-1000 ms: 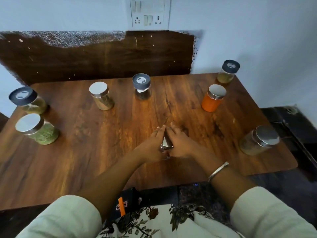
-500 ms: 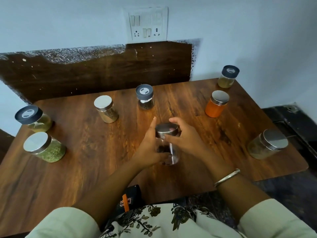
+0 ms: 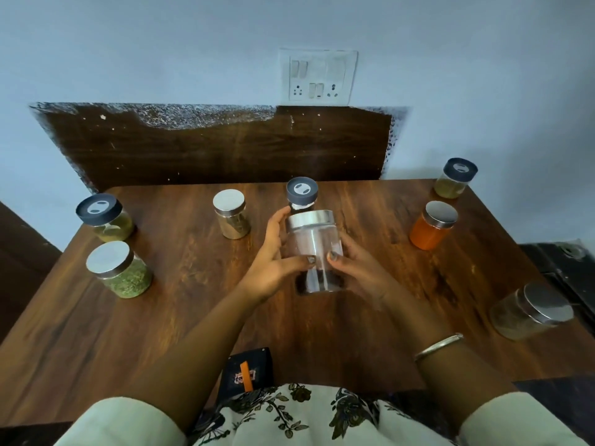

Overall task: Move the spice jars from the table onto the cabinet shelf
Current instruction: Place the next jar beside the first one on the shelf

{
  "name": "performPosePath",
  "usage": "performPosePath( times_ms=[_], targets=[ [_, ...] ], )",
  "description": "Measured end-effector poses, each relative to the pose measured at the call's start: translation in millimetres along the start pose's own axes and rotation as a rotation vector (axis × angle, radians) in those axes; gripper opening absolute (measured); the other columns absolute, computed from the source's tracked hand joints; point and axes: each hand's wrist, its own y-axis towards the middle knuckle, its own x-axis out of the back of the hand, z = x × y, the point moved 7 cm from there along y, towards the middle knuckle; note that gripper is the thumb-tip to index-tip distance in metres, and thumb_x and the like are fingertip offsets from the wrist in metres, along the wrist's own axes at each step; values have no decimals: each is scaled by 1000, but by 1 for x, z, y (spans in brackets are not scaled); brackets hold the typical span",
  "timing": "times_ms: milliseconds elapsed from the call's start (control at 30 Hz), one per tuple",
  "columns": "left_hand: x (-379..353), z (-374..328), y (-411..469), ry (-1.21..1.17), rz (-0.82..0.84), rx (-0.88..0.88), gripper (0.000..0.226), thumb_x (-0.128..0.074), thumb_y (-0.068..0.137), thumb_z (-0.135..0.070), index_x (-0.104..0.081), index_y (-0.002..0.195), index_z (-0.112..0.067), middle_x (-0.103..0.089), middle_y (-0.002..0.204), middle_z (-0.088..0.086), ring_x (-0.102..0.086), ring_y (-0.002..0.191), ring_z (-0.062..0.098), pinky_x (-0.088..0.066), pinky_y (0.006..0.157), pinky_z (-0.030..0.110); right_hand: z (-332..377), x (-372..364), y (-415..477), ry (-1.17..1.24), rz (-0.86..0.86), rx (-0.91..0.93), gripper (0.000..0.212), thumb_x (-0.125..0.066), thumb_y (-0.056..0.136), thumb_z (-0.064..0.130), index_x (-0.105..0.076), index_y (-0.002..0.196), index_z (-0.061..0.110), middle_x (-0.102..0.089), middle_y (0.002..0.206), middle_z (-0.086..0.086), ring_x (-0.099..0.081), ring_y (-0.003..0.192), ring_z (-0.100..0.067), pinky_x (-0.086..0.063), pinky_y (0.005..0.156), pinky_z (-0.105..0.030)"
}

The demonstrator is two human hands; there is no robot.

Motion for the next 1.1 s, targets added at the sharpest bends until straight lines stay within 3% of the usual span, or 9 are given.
performPosePath(
  times_ms=[100,233,333,400,500,633,800,933,1100],
  targets=[
    [-2,-3,-3,46,51,-18,82,-57,78,-7,-14,141,-40,-38,139,-7,-50,122,10,-50,94,28,-5,-10,2,109,22,-30,67,-70,79,26,-39,139,29,-58,126,-8,-62,108,-32,-55,81,-52],
    [-1,-7,-5,296,94,-54,77,-52,89,-12,-11,144,-47,-35,145,-11,-44,130,7,-42,106,32,-1,-8,6,5,-78,20,69,-66,83,29,-31,142,36,-58,125,-1,-64,104,-24,-58,75,-39],
    [-2,-5,-5,507,135,-14,100,-64,70,-42,4,142,-53,-19,155,-3,-29,140,18,-37,109,46,4,-16,7,-89,-61,60,67,-62,87,31,-24,141,44,-56,121,9,-63,105,-16,-59,76,-34],
    [-2,-8,-6,531,117,-12,115,-72,64,-48,13,141,-52,-14,156,-3,-23,142,17,-34,112,44,8,-22,7,-101,-42,95,61,-59,90,29,-25,137,48,-53,126,10,-60,110,-15,-58,80,-37],
    [4,-10,-7,334,117,-5,120,-81,68,-16,8,141,-48,-31,146,-14,-39,133,4,-41,106,31,11,-21,7,-33,-30,106,72,-62,88,29,-21,144,45,-44,140,3,-57,117,-21,-56,85,-41],
    [8,-8,-10,143,178,23,116,-64,74,17,11,147,-32,-28,137,-26,-45,122,-11,-46,93,17,10,-24,5,96,122,55,103,-74,70,23,-8,143,54,-40,141,5,-55,120,-30,-53,86,-49],
    [8,-8,-9,153,249,76,114,-61,78,16,16,146,-35,-28,146,-15,-47,126,2,-47,94,21,14,-24,3,100,137,51,112,-71,68,8,-1,144,52,-31,147,2,-51,124,-33,-57,78,-40],
    [15,-12,-7,277,285,99,114,-67,80,2,19,145,-35,-25,139,-23,-51,117,-1,-47,93,17,17,-17,1,-39,136,48,120,-83,59,27,-1,141,58,-27,152,0,-45,130,-31,-50,93,-55],
    [19,-12,-7,303,301,104,114,-66,80,5,20,145,-34,-27,130,-34,-55,106,-13,-48,85,14,32,-12,-1,-389,123,78,118,-78,68,43,12,145,46,-38,150,-3,-51,127,-20,-44,104,-44]
  ],
)
